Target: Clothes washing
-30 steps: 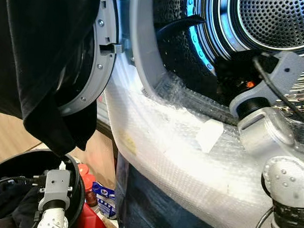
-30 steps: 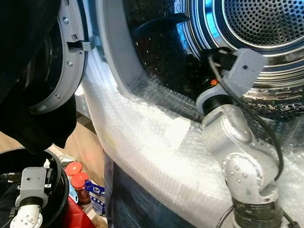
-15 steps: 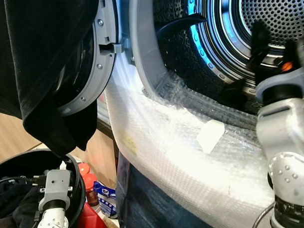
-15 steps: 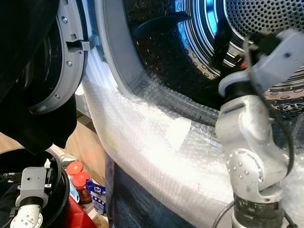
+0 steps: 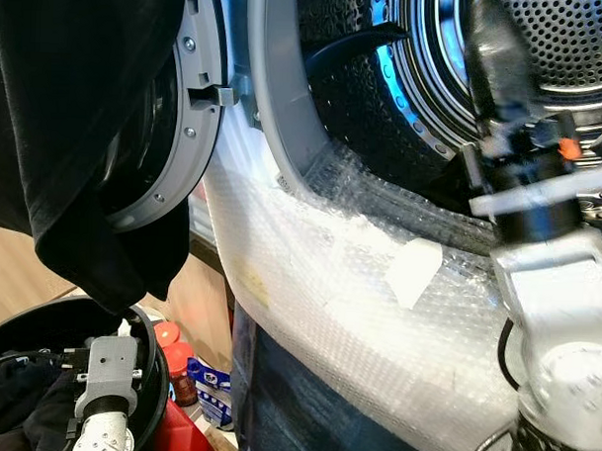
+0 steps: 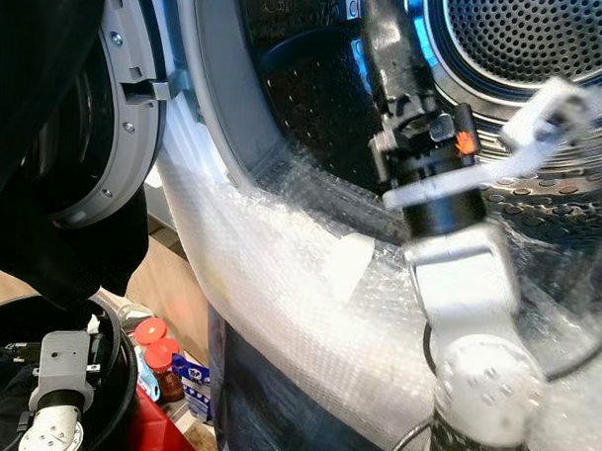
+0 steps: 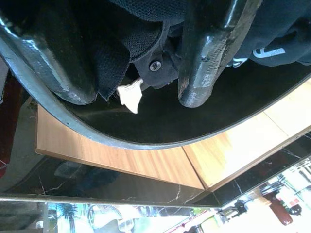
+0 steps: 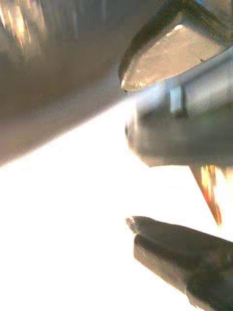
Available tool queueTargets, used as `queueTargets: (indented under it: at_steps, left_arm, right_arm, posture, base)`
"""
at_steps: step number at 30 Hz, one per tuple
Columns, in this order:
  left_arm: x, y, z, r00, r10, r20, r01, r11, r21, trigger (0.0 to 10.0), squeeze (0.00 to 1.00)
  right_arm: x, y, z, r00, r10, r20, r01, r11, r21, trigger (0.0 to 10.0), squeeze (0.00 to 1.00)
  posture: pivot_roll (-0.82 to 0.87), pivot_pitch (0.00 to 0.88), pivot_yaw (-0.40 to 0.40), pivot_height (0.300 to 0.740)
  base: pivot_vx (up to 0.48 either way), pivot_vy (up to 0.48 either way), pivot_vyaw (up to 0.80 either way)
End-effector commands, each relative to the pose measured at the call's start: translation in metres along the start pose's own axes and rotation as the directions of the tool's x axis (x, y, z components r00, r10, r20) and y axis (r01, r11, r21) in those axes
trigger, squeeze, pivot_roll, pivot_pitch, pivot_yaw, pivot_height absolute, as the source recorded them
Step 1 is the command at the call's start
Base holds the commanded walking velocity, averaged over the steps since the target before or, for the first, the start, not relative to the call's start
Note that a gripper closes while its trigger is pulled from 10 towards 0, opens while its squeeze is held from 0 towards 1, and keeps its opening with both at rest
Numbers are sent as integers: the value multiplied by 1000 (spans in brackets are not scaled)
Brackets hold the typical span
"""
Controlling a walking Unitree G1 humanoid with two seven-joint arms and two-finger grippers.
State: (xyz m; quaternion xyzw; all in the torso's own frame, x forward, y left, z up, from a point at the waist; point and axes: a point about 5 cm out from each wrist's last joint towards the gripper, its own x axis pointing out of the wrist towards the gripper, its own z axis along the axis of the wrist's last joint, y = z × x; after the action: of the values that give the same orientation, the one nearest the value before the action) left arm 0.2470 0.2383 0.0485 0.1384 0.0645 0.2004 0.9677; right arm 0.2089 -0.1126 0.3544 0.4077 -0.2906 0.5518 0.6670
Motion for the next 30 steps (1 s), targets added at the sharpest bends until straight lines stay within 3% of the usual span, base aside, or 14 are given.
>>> queueTargets:
  at_steps: [1,6,7,8,10,14,20,21,22,25,27,28,29,30]
  left_arm:
    - [-10,-4,-26,992,-27,-127,30,999,24,10000,0]
    - [-10,-4,-27,991,-27,-130,31,999,24,10000,0]
    - [-10,-4,-27,991,-29,-132,33,999,24,10000,0]
    - [-10,-4,-27,991,-29,-132,33,999,24,10000,0]
    - [-10,-5,-27,991,-30,-132,34,999,24,10000,0]
    - [-9,-7,-27,991,-35,-132,39,999,23,10000,0]
    - [-8,-7,-28,990,-41,-131,45,999,22,10000,0]
    - [-8,-7,-28,990,-41,-131,45,999,22,10000,0]
    - [-8,-7,-28,990,-42,-132,46,999,23,10000,0]
    - [-8,-7,-28,990,-44,-132,48,999,25,10000,0]
    - [-7,-7,-28,990,-44,-132,48,999,26,10000,0]
    - [-7,-6,-29,990,-43,-132,47,999,27,10000,0]
    - [-7,-6,-29,990,-43,-132,47,999,27,10000,0]
    - [-6,-5,-29,990,-41,-133,45,999,29,10000,0]
  right_arm:
    - [-4,13,2,994,109,8,-110,991,71,10000,0]
    - [-20,33,-9,953,281,-111,-263,953,153,10000,0]
    - [-29,38,-15,936,315,-156,-276,934,227,10000,0]
    - [-29,38,-15,936,315,-156,-276,934,227,10000,0]
    - [-41,44,-20,919,350,-181,-284,907,312,10000,0]
    - [-80,50,-39,894,348,-281,-171,846,505,10000,0]
    - [-118,48,-54,866,317,-387,-22,797,604,10000,0]
    - [-118,48,-54,866,317,-387,-22,797,604,10000,0]
    - [-135,46,-65,814,314,-488,57,794,605,10000,0]
    - [-172,42,-80,713,291,-638,214,776,593,10000,0]
    - [-179,42,-83,690,284,-666,243,776,583,10000,0]
    - [-192,43,-88,638,299,-710,281,768,576,10000,0]
    - [-192,43,-88,638,299,-710,281,768,576,10000,0]
    - [-208,45,-94,574,317,-755,321,761,563,10000,0]
  posture:
    - [-32,33,-14,740]
    - [-35,34,-10,740]
    - [-35,34,-10,740]
    - [-35,34,-10,740]
    - [-39,32,-8,740]
    - [-42,33,-7,740]
    - [-42,31,-5,740]
    - [-42,31,-5,740]
    - [-39,29,-4,740]
    - [-39,29,-4,740]
    - [-39,29,-4,740]
    - [-26,26,-1,740]
    - [-26,26,-1,740]
    - [-28,25,1,740]
  base:
    - [0,0,0]
    - [0,0,0]
    - [0,0,0]
    - [0,0,0]
    - [0,0,0]
    - [0,0,0]
    - [0,0,0]
    - [0,0,0]
    - [0,0,0]
    - [0,0,0]
    - [0,0,0]
    - [0,0,0]
    - [0,0,0]
    - [0,0,0]
